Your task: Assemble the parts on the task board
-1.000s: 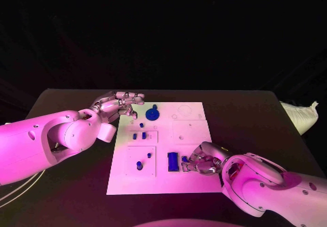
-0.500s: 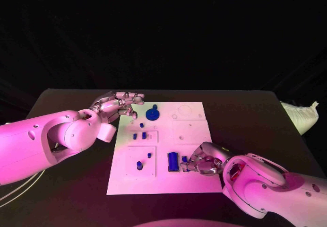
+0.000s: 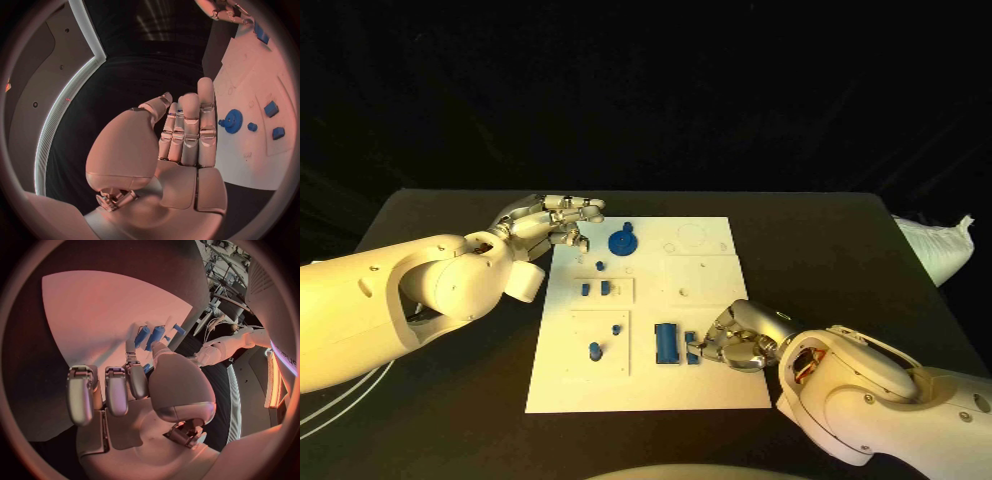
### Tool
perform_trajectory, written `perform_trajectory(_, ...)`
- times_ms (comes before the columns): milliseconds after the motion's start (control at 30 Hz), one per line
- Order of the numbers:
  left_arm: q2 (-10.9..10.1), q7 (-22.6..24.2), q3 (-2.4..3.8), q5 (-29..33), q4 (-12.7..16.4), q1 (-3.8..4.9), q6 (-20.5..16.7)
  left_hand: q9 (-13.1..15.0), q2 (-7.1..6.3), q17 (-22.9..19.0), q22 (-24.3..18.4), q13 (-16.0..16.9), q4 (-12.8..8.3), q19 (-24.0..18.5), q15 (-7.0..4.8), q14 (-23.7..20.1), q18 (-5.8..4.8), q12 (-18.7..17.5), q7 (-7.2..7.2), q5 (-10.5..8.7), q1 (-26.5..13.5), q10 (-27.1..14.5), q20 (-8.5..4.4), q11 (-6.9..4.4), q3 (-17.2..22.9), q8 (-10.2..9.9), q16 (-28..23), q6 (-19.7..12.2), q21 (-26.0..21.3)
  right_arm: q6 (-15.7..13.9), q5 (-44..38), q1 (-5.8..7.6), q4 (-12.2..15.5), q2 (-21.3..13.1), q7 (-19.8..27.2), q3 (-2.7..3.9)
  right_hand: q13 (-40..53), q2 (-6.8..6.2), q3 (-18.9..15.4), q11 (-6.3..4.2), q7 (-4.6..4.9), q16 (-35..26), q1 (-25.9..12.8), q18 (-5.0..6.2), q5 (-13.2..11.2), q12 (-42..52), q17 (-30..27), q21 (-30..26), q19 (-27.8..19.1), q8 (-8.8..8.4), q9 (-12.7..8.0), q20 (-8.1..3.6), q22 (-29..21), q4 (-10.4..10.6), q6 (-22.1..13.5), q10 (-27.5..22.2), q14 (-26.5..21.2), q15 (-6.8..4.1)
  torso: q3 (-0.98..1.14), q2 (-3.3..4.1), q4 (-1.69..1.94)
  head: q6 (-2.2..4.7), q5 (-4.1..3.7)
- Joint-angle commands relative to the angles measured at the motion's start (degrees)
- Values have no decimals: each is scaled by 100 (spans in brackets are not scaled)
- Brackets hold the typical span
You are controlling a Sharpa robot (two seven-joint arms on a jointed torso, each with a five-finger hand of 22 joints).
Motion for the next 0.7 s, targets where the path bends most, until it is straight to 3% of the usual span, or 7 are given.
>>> perform_trajectory(33, 4, 40, 3, -15, 6, 2, 107, 1, 65, -7, -7, 9, -2, 2, -2, -56, 105, 21, -4, -15, 11, -41, 38, -5, -19, 18, 34, -49, -20, 137, -91, -3, -6, -4, 72, 1, 753, 31, -50, -16, 8, 14, 105, -80, 45, 30, 1059, 10, 172, 14, 12, -48, 798, -26, 37, 95, 512, -45, 0, 0, -2, -1, 0)
perform_trajectory(100, 4, 40, 3, -15, 6, 2, 107, 1, 65, -7, -7, 9, -2, 2, -2, -56, 105, 21, -4, -15, 11, -41, 38, -5, -19, 18, 34, -49, -20, 191, -80, -3, -12, 2, 88, 1, 752, 29, -83, -14, 8, 14, 243, -79, 10, 25, 1059, 7, 169, 13, 19, -51, 794, -77, 34, 94, 512, -46, -2, 2, -1, 1, -4)
perform_trajectory(333, 6, 37, 3, -15, 4, 2, 108, 1, 65, -7, -7, 9, -2, 2, -2, -56, 105, 21, -4, -15, 11, -41, 38, -5, -19, 18, 34, -49, -20, 305, -71, -3, -38, 63, 127, 1, 755, 36, -221, -9, 19, 11, 596, -80, -467, 21, 1056, 5, 170, 11, 38, -47, 798, -227, 33, 95, 511, -40, -4, 3, 7, -8, -6)
perform_trajectory(700, 2, 35, 2, -15, 3, 2, 103, 1, 65, -7, -7, 9, -2, 2, -2, -56, 105, 21, -4, -15, 11, -41, 38, -5, -19, 18, 34, -49, -20, 375, -115, -3, -126, 115, 100, 1, 756, 68, -246, -8, 20, 12, 630, -80, -518, 21, 1058, 5, 171, 11, 41, -45, 799, -233, 36, 95, 512, -39, -4, 0, 0, -10, 16)
